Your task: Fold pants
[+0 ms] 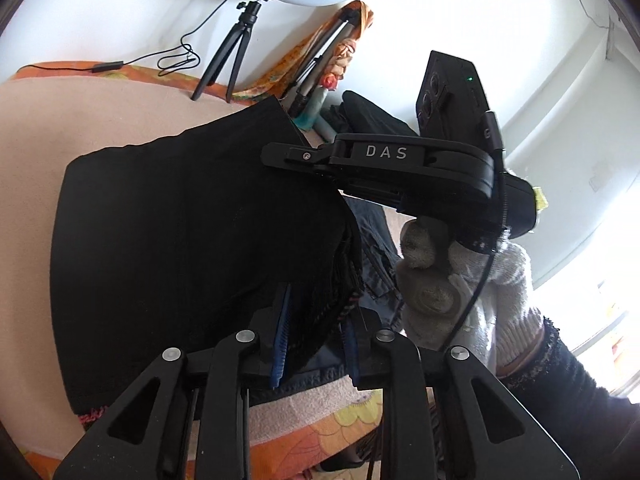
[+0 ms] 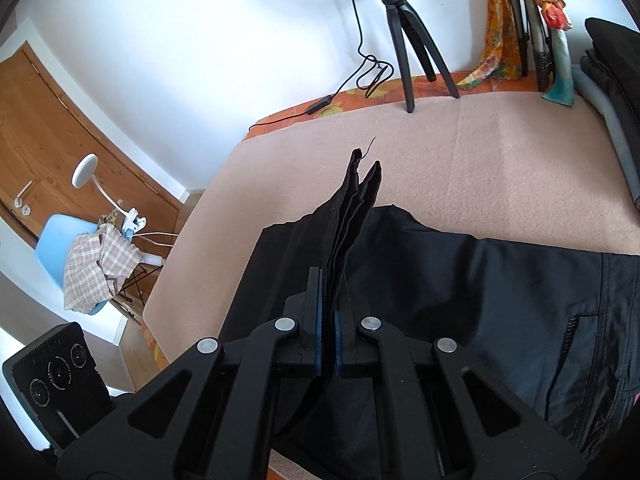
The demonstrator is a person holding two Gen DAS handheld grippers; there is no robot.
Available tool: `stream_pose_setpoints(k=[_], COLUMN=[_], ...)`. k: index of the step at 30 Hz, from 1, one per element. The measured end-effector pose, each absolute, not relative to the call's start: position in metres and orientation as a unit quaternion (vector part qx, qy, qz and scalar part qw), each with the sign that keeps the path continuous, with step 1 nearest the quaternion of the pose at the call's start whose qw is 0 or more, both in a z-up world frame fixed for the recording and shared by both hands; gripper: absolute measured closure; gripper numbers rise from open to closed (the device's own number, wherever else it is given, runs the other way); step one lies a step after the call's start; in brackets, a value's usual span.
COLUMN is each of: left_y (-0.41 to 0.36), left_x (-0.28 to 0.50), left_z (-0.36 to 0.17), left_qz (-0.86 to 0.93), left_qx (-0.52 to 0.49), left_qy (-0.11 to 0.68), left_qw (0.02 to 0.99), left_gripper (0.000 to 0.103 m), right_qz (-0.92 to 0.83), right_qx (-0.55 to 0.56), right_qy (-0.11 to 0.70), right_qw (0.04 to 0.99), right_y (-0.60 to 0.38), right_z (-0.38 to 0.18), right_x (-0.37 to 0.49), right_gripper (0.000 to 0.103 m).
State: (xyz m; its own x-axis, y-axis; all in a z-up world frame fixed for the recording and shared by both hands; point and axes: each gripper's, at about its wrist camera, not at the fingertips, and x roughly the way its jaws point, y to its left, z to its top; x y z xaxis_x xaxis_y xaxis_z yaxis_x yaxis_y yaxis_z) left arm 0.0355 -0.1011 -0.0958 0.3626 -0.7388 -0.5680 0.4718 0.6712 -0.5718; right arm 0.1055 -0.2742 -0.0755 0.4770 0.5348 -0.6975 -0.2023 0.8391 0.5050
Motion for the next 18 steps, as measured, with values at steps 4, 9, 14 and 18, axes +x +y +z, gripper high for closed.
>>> stream_pose_setpoints(k=[4, 9, 14, 18], left_y=[-0.084, -0.047, -0.039, -0.042], left_x=[0.017, 0.033, 0.073, 0.081], left_z=[-0.083, -0.081, -0.106, -0.121], left_qz=[-0.384, -0.313, -0.249, -0.245], left_qx=[-0.162, -0.146, -0.110, -0.111], left_qy=[0.401, 0.373, 0.402, 0.412], left_qw=[0.816, 0.861, 0.874, 0.870], left_gripper=[0.065, 0.062, 0.062, 0.062], right_qz=[0.210, 0.191, 0.173, 0.158], right_qx=[0.181, 0.197, 0.205, 0.219], right_qy=[0.458, 0.461, 0.464, 0.463], right_qw=[0.844, 0.844, 0.844, 0.844], right_y=[-0.291, -0.318, -0.344, -0.365], right_z=[-0.074, -0.081, -0.089, -0.090], right_x=[0.101, 0.100, 0.096, 0.090], right_gripper=[0.098, 0.098, 0.098, 0.098])
